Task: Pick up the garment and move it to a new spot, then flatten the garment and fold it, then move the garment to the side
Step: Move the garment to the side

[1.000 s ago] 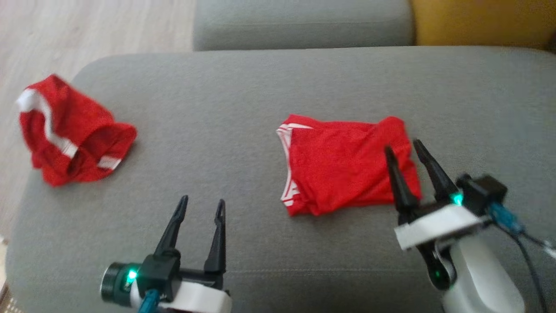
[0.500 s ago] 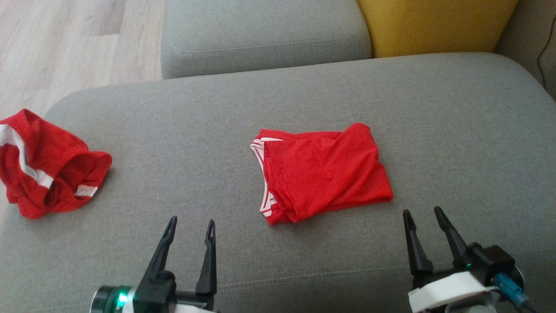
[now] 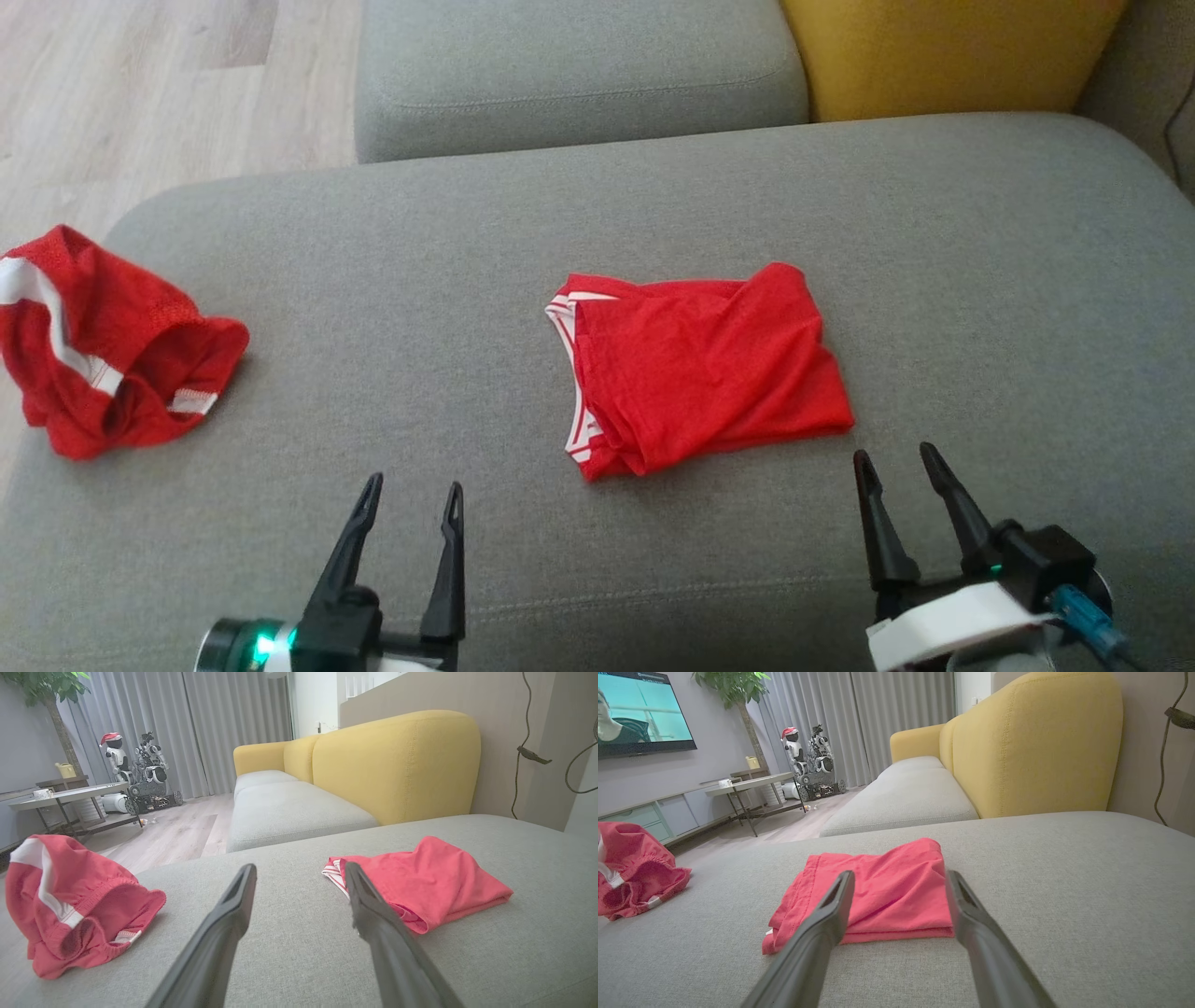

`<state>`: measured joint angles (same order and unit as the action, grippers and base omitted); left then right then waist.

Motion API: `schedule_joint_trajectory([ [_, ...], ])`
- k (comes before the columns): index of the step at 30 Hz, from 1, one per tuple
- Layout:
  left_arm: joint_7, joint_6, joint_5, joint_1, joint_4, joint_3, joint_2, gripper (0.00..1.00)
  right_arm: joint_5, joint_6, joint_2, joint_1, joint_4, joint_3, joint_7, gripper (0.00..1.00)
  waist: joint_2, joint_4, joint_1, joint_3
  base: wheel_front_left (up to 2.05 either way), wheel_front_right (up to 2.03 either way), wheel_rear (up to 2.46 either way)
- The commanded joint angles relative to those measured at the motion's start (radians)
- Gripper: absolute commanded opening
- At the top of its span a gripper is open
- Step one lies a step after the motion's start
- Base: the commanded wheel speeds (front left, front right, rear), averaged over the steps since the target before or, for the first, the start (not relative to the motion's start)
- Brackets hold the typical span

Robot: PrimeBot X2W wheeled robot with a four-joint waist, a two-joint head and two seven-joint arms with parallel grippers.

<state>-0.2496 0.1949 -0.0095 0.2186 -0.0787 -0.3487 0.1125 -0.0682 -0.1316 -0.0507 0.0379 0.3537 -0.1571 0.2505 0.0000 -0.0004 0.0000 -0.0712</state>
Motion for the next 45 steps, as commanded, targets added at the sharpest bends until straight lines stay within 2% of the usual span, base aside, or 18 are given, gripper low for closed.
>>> schedule_joint_trajectory([
  [1,-0.012,0.003,0.011,-0.052,-0.029,0.023,0.003,1.00,-0.011,0.001,0.000,-0.048,-0.029,-0.021,0.011,1.00,0.0000,0.004,0.0000,0.002,0.00,0.00,0.00],
  [16,-0.012,0.014,0.006,-0.045,-0.015,0.019,0.015,1.00,-0.009,0.001,0.000,-0.033,-0.030,-0.007,0.011,1.00,0.0000,0.029,0.0000,-0.007,0.00,0.00,0.00],
  [24,-0.012,0.012,0.005,-0.047,-0.003,0.008,0.015,1.00,-0.055,0.001,0.000,-0.064,0.003,-0.015,0.011,1.00,0.0000,0.043,0.0000,0.014,0.00,0.00,0.00],
  [26,-0.012,0.006,0.005,-0.053,0.000,0.002,0.016,1.00,-0.085,0.001,0.000,-0.111,0.055,-0.012,0.011,1.00,0.0000,0.047,0.0000,0.032,0.00,0.00,0.00],
  [30,-0.012,-0.010,0.010,-0.080,0.010,-0.016,0.018,1.00,-0.038,0.001,0.000,-0.267,0.236,0.051,0.008,1.00,0.0000,0.063,0.0000,0.079,0.00,0.00,0.00],
  [34,-0.012,-0.024,0.019,-0.123,0.007,-0.039,0.016,1.00,-0.001,0.001,-0.018,-0.455,0.433,0.135,-0.095,1.00,0.0000,0.089,0.0000,0.140,0.00,0.00,0.00],
  [35,-0.012,-0.024,0.019,-0.123,0.007,-0.039,0.016,1.00,-0.001,0.001,-0.018,-0.455,0.433,0.135,-0.095,1.00,0.0000,0.089,0.0000,0.140,0.00,0.00,0.00],
  [40,-0.012,-0.034,0.019,-0.173,0.012,-0.059,0.010,1.00,0.060,0.001,-0.068,-0.637,0.608,0.188,-0.194,1.00,0.0000,0.124,0.0000,0.206,0.00,0.00,0.00],
  [45,-0.012,-0.040,0.016,-0.212,0.019,-0.077,0.003,1.00,0.088,0.001,-0.112,-0.738,0.740,0.210,-0.259,1.00,0.0000,0.157,0.0000,0.254,0.00,0.00,0.00],
])
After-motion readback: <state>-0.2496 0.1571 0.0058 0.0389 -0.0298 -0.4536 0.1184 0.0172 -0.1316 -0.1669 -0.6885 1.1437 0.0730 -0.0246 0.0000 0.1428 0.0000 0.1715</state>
